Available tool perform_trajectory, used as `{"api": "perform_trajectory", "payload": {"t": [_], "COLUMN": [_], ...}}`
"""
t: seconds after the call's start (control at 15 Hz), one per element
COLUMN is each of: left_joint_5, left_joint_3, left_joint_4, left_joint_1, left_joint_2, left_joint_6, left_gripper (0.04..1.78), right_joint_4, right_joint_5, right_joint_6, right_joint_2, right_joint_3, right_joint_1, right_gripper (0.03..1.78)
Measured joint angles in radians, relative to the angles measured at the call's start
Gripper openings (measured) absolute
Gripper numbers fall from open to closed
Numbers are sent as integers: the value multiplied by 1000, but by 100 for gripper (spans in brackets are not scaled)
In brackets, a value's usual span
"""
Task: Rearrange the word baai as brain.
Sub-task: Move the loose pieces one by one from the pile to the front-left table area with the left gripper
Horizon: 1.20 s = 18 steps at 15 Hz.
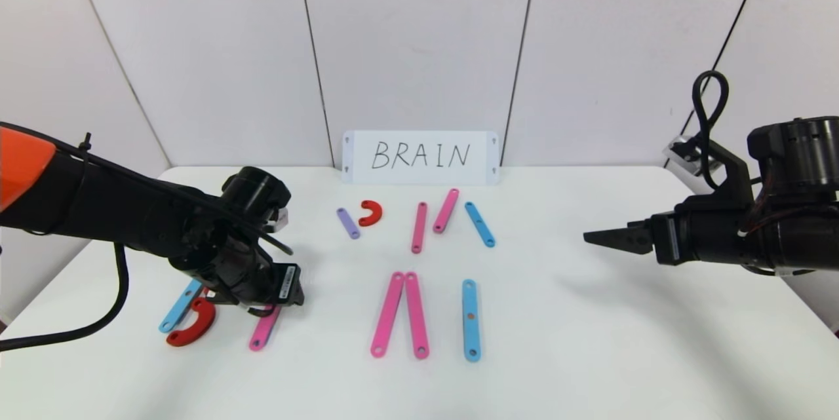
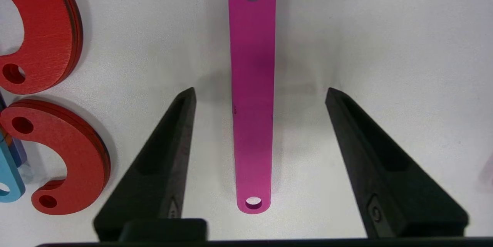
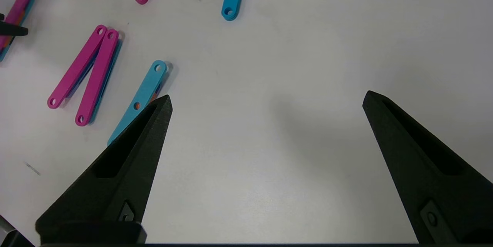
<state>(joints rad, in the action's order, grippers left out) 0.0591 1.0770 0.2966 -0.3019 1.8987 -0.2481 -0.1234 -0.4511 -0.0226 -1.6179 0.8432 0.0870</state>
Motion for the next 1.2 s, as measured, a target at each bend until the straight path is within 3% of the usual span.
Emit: {"api": "perform_trajectory", "payload": {"t": [0.13, 0.33, 0.67, 1.0, 1.2], "left_joint_5": [0, 0, 1, 17, 79], "left_joint_3": [2, 12, 60, 266, 417], "left_joint_4": [0, -2, 13, 104, 126], "left_joint_1": [0, -3, -10, -20, -42], "left_joint_2": [-1, -3, -10, 4, 71], "left_joint_6": [-7, -23, -22, -17, -16], "left_gripper": [154, 174, 175, 175, 175], "right_joint_4": [0, 0, 0, 0, -1], "right_joint_5": [0, 0, 0, 0, 0], "right_joint_6": [0, 0, 0, 0, 0], "right_joint_2": [0, 0, 0, 3, 5], "right_joint_3": [-2, -3, -3, -3, -3], "right_joint_1": [0, 1, 1, 0, 0], "right_gripper": [173, 173, 173, 173, 173]}}
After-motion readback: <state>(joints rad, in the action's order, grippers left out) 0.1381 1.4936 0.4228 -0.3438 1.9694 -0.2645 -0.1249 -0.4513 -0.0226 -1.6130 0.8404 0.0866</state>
